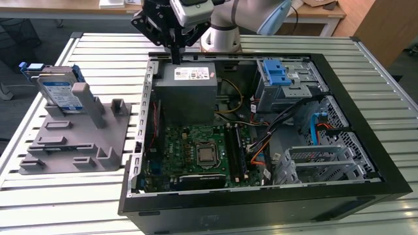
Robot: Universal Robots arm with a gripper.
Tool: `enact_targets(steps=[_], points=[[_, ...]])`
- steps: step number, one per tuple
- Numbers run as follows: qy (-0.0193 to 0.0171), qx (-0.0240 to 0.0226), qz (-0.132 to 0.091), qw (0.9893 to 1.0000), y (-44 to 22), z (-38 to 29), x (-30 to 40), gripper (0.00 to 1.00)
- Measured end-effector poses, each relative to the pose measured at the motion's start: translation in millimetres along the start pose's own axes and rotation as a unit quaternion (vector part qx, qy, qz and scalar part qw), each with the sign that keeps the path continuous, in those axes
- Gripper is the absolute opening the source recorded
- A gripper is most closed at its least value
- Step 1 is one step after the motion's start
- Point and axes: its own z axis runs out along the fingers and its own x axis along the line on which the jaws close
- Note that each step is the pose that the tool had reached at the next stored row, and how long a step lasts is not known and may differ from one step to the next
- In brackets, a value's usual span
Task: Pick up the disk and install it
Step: 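Reach for the disk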
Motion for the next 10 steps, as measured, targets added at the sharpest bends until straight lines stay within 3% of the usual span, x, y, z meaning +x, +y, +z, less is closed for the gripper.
enact_targets(steps=[10], points=[[0.0,0.0,0.0,1.0,-0.3,0.1,4.6,0.11]])
